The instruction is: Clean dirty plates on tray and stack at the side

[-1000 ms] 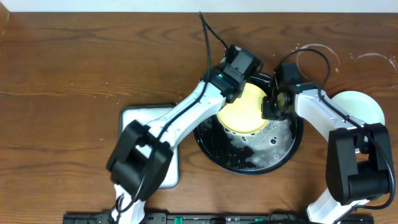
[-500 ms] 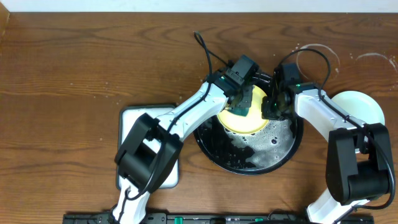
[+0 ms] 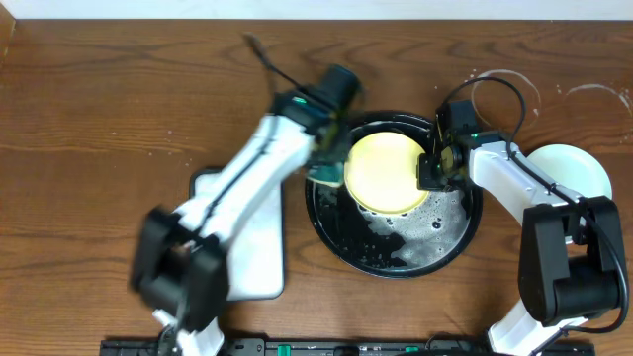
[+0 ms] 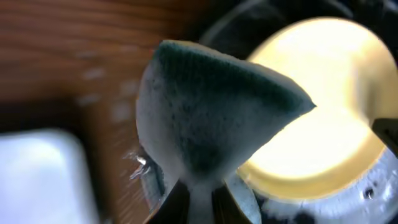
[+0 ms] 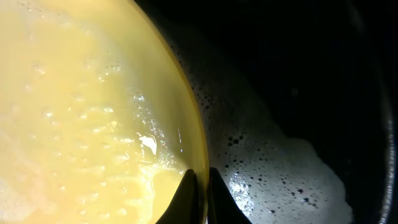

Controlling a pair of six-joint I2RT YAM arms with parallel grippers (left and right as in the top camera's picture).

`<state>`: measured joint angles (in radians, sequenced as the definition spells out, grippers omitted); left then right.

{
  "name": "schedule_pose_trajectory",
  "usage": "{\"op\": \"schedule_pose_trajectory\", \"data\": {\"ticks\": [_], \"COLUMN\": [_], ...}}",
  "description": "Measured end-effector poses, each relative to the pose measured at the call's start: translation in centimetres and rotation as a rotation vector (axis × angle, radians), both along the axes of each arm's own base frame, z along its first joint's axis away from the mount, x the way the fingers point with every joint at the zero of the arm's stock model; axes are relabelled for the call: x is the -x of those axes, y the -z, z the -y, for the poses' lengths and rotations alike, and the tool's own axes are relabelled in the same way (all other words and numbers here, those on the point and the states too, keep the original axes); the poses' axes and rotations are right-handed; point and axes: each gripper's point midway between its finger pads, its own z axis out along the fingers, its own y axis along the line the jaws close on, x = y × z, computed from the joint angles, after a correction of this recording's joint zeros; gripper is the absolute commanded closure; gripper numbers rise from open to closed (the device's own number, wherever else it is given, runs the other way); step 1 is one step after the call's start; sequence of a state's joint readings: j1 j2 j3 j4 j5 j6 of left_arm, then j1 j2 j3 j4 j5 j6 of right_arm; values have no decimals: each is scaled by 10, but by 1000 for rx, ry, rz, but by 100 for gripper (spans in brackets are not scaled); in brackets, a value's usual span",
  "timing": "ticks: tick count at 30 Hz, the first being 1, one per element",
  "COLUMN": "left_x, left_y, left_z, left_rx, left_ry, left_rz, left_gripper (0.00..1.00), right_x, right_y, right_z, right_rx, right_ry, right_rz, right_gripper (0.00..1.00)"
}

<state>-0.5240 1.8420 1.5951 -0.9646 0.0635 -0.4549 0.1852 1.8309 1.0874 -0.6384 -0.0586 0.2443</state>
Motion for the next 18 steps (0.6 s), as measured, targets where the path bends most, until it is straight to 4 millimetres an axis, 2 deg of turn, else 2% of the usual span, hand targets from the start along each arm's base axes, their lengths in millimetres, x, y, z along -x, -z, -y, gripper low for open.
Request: {"op": "schedule_pose_trajectory", "data": {"ticks": [2, 3, 5, 7, 9, 13, 14, 16, 18], "left_x": [9, 13, 22, 29, 37, 59, 65, 73, 78], "left_y": [-21, -25, -28, -23, -11, 24, 34, 50, 62], "left_z": [-33, -45, -76, -99, -117, -135, -138, -143, -150], "left_rx": [-23, -36, -67, -91, -111, -148, -156, -164, -166], "left_ry": [-57, -78, -142, -197, -240, -272, -278, -283, -301], "left_rz": [-27, -43, -97, -153, -206, -307, -331, -361, -380], "left_gripper": [92, 92, 92, 92, 92, 91, 85, 83, 71], "right_x": [1, 1, 0, 1, 1, 1, 1, 1, 1], "right_y": [0, -1, -2, -2, -2, -2, -2, -2, -2], "right_z": [2, 2, 4, 6, 7, 8, 8, 8, 8], "right_rx": [9, 12, 21, 33, 39, 44, 44, 46, 48], "right_ry": [-2, -2, -4, -5, -6, -6, -6, -6, -10], "right_rz": [0, 1, 4, 5, 6, 7, 7, 7, 8], "right_gripper": [99, 99, 99, 99, 99, 99, 99, 99, 99]}}
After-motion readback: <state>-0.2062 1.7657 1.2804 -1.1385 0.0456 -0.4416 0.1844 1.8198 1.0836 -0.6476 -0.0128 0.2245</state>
